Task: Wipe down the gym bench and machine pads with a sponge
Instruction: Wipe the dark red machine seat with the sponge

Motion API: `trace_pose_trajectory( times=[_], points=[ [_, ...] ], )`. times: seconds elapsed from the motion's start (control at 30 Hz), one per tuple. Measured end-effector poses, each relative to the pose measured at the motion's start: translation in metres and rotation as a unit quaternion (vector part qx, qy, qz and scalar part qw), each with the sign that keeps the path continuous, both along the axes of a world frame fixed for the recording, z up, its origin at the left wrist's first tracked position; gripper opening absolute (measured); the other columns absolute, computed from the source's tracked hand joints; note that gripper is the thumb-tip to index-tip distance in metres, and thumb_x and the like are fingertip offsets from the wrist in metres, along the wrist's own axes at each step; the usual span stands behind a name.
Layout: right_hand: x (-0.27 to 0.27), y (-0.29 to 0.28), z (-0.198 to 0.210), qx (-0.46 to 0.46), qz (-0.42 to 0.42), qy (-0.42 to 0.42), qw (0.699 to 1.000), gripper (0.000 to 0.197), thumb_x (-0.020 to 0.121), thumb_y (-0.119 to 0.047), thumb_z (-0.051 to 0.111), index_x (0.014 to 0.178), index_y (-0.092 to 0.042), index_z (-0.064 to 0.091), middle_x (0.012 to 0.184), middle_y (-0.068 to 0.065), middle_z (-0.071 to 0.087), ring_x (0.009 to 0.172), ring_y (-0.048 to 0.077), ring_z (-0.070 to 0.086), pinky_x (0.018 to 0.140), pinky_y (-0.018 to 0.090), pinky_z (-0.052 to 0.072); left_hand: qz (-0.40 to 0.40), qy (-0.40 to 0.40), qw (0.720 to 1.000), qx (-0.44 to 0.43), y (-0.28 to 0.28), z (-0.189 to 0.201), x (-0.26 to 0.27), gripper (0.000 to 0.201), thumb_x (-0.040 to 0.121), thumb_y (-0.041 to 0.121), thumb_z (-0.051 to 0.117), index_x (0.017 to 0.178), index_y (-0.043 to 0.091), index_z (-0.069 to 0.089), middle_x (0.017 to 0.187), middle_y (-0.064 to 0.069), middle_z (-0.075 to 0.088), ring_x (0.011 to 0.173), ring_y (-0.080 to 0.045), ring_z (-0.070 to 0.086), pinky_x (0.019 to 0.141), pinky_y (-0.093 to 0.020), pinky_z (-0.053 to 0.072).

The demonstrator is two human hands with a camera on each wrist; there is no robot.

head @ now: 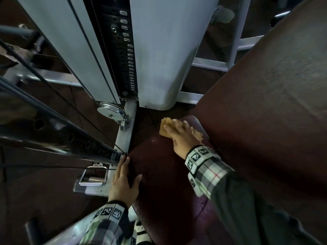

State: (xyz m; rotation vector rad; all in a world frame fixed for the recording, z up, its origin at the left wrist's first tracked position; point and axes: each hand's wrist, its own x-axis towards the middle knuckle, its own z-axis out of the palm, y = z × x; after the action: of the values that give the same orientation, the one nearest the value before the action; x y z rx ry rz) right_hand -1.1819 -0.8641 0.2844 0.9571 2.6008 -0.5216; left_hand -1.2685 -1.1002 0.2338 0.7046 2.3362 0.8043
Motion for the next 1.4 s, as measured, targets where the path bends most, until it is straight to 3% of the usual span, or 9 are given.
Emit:
trace_pose_trajectory(
  times=[0.13, 0.33, 0.47, 0.7, 0.93, 1.13, 1.23, 1.33, 1.4],
  points=[
    [0.020, -0.027, -0.006, 0.003, 0.075, 0.057, 0.996, 0.066, 0.091, -0.006, 0.041, 0.142, -0.045, 0.026, 0.157, -0.012, 0.003, 0.144, 0.027, 0.005, 0.114, 0.045, 0.013, -0.006, 0.008, 1.000, 0.016, -0.003, -0.003, -0.001, 0.074, 0.084, 0.025, 0.073, 0.147, 0.017, 0.036, 0.155, 0.000, 0.031, 0.140, -0.024, 0.035, 0.110, -0.033, 0.029],
    [0.062, -0.008, -0.007, -0.014, 0.007, 0.047, 0.999, 0.082, 0.082, 0.010, 0.039, 0.142, -0.046, 0.025, 0.156, -0.015, 0.004, 0.142, 0.027, 0.014, 0.113, 0.046, 0.021, -0.003, 0.014, 1.000, 0.017, -0.003, -0.005, -0.001, 0.073, 0.083, 0.023, 0.073, 0.146, 0.017, 0.037, 0.156, 0.002, 0.030, 0.139, -0.024, 0.036, 0.109, -0.034, 0.030],
    [0.037, 0.020, -0.001, -0.009, -0.043, -0.003, 0.999, 0.077, 0.087, 0.002, 0.039, 0.145, -0.044, 0.016, 0.157, -0.009, 0.001, 0.142, 0.031, 0.013, 0.113, 0.046, 0.021, -0.005, 0.009, 1.000, 0.016, -0.002, -0.006, -0.001, 0.074, 0.084, 0.024, 0.073, 0.147, 0.018, 0.035, 0.157, 0.003, 0.028, 0.139, -0.025, 0.036, 0.110, -0.037, 0.031],
    [0.009, -0.019, 0.007, -0.034, 0.045, 0.013, 0.998, 0.079, 0.085, 0.004, 0.040, 0.143, -0.046, 0.021, 0.156, -0.014, -0.002, 0.142, 0.028, 0.007, 0.113, 0.048, 0.012, -0.003, 0.003, 0.999, 0.036, -0.003, -0.009, -0.001, 0.073, 0.082, 0.019, 0.074, 0.146, 0.012, 0.038, 0.155, -0.001, 0.031, 0.138, -0.024, 0.037, 0.108, -0.029, 0.028],
    [0.087, -0.048, -0.007, -0.007, -0.011, 0.083, 0.996, 0.080, 0.075, 0.008, 0.040, 0.140, -0.038, 0.035, 0.154, -0.009, 0.022, 0.137, 0.032, 0.030, 0.103, 0.049, 0.038, 0.001, 0.020, 0.999, 0.039, -0.004, -0.015, -0.002, 0.073, 0.080, 0.018, 0.076, 0.144, 0.011, 0.040, 0.154, -0.002, 0.032, 0.138, -0.027, 0.038, 0.107, -0.032, 0.030],
    [0.080, -0.035, 0.003, -0.004, -0.098, 0.008, 0.995, 0.074, 0.091, -0.002, 0.038, 0.148, -0.035, 0.004, 0.157, -0.005, -0.010, 0.145, 0.026, 0.000, 0.113, 0.041, 0.021, 0.001, 0.023, 0.999, 0.045, -0.003, -0.014, -0.002, 0.073, 0.080, 0.018, 0.076, 0.144, 0.012, 0.040, 0.154, -0.002, 0.032, 0.138, -0.025, 0.038, 0.108, -0.031, 0.029],
    [0.056, -0.048, 0.001, -0.003, -0.051, 0.019, 0.999, 0.075, 0.086, -0.005, 0.046, 0.147, -0.036, 0.015, 0.158, -0.003, 0.000, 0.143, 0.029, 0.012, 0.107, 0.048, 0.032, 0.001, 0.021, 0.999, 0.045, -0.003, -0.015, -0.001, 0.073, 0.081, 0.018, 0.076, 0.144, 0.012, 0.040, 0.154, -0.001, 0.032, 0.138, -0.024, 0.037, 0.109, -0.032, 0.030],
    [0.057, -0.075, -0.004, -0.003, 0.007, 0.060, 0.998, 0.087, 0.061, 0.002, 0.068, 0.136, -0.033, 0.041, 0.149, 0.001, 0.036, 0.127, 0.035, 0.046, 0.083, 0.052, 0.052, -0.001, 0.026, 0.998, 0.048, -0.004, -0.016, -0.001, 0.074, 0.080, 0.017, 0.077, 0.144, 0.012, 0.040, 0.154, -0.001, 0.034, 0.137, -0.027, 0.039, 0.109, -0.039, 0.034],
    [0.078, -0.093, -0.011, -0.034, 0.029, 0.081, 0.996, 0.090, 0.062, 0.005, 0.061, 0.138, -0.035, 0.035, 0.150, -0.004, 0.032, 0.132, 0.032, 0.040, 0.089, 0.049, 0.050, 0.002, 0.025, 0.998, 0.051, -0.004, -0.016, -0.002, 0.074, 0.079, 0.017, 0.077, 0.144, 0.012, 0.040, 0.154, -0.002, 0.034, 0.137, -0.027, 0.039, 0.110, -0.040, 0.034]
  ],
)
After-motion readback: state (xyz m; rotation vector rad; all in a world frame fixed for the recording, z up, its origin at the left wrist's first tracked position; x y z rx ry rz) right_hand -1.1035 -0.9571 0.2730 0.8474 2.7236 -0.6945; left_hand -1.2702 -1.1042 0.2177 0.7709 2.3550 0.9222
